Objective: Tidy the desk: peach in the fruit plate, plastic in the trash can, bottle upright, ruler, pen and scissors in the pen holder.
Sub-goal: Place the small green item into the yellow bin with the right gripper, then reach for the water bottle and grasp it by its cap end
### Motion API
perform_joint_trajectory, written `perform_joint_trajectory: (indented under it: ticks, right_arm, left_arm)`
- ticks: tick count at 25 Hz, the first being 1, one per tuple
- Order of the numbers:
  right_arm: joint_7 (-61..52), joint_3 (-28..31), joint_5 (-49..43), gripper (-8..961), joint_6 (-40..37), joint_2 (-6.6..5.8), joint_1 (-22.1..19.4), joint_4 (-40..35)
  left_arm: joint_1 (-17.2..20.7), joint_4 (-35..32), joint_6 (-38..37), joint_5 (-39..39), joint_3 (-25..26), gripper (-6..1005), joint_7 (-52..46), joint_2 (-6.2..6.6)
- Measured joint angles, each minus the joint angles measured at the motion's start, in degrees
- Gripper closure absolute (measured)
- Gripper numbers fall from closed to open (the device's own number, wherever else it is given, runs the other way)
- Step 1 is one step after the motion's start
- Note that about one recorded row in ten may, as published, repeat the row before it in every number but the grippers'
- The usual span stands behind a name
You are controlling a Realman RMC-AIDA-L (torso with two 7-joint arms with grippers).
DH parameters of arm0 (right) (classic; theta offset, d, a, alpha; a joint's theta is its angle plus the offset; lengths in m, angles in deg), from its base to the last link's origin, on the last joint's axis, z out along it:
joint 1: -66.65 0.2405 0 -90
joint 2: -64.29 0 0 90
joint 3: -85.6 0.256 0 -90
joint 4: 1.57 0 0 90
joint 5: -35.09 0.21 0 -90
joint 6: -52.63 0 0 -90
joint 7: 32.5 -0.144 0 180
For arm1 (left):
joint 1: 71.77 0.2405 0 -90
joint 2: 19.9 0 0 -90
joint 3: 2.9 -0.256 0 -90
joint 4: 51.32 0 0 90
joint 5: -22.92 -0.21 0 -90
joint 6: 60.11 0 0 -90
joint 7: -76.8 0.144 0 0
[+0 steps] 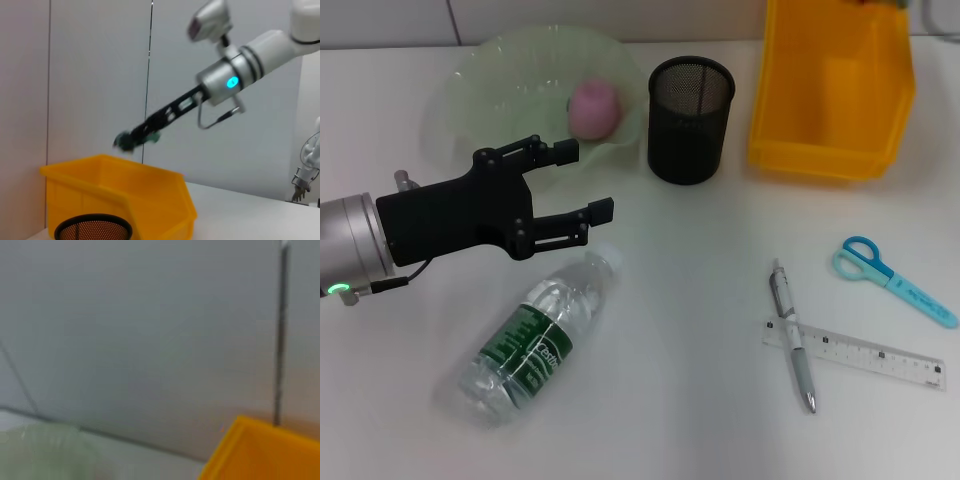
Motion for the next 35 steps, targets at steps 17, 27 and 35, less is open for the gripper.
perform_joint_trajectory:
  ticks: [17,27,35]
  right_arm:
    - [4.8,-0.2,3.6,392,-1.0,0.97,-3.3,-3.0]
    - [41.9,-2.1,48.0,120,-21.1,2.30,-31.7,-14.0]
    - [54.6,0.0,48.0,123,-29.7,2.26,-37.2,-1.2]
  left_arm:
    - [0.5,-0.1,-0.1,0.1,0.3,177,0.0,0.00]
    - [1.0,-1.2,-8.2,0.2,6.0,179,-4.1,-0.01]
    - [2.9,-13.7,-3.2,-3.9,0.6,180,-24.1,-0.64]
